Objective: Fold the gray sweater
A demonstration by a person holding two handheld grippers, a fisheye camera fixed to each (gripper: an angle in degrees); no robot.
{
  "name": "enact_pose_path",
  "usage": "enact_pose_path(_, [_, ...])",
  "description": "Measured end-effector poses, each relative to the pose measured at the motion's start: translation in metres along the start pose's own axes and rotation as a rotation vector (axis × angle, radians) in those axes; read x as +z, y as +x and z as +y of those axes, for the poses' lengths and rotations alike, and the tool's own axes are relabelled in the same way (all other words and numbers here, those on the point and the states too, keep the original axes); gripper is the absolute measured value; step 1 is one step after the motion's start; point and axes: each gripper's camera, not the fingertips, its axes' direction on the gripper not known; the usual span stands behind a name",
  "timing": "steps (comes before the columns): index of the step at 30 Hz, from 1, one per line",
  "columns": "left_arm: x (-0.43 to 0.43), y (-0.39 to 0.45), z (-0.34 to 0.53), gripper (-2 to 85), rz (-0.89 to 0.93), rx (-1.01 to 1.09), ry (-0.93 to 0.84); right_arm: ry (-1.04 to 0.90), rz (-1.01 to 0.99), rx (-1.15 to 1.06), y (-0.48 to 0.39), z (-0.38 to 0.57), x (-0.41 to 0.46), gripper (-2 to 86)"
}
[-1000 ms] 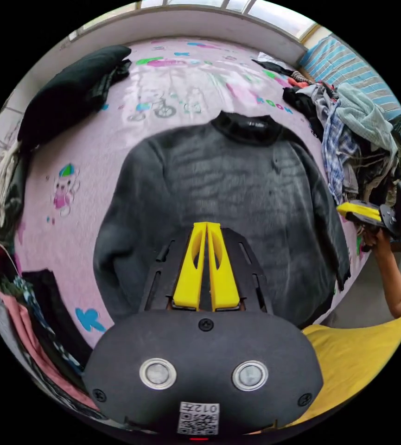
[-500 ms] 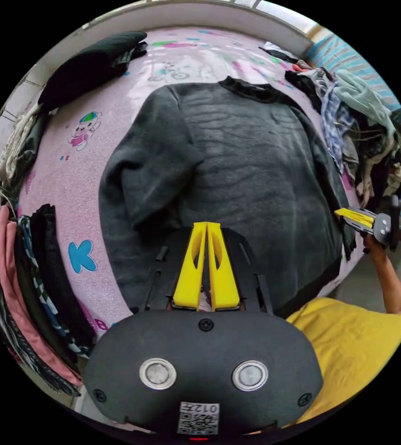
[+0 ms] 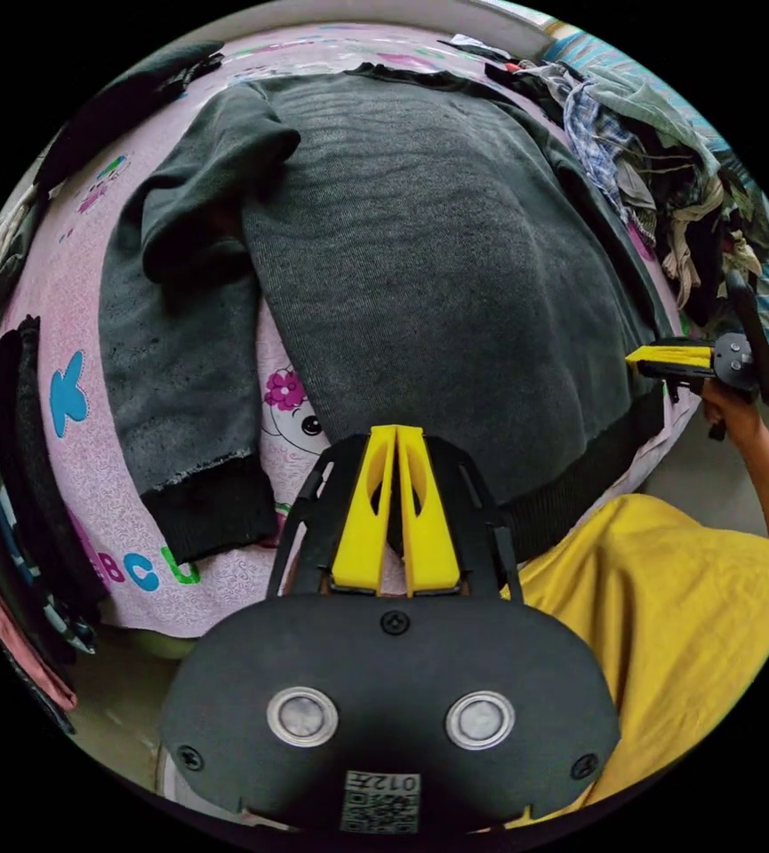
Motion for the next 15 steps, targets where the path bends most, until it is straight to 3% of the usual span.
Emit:
enact_pose_path(6, [-0.004,0.031,0.018,0.4,-0.053,-0.016,0.131,0.080,0.001,0.093,0.000,0.059,0.010,0.5])
enact_pose_path(10, [-0.012,0.041,0.004,0.5,-0.012,-0.049,0.058,0.218,-0.083,0.153,0.020,0.119,0.007,0.5])
enact_pose_path(15, [-0.053,0.103,-0.007,0.4,0.065,0.014,0.158,0.491,-0.139,0.529,0.112,0.275,0.003,2.8])
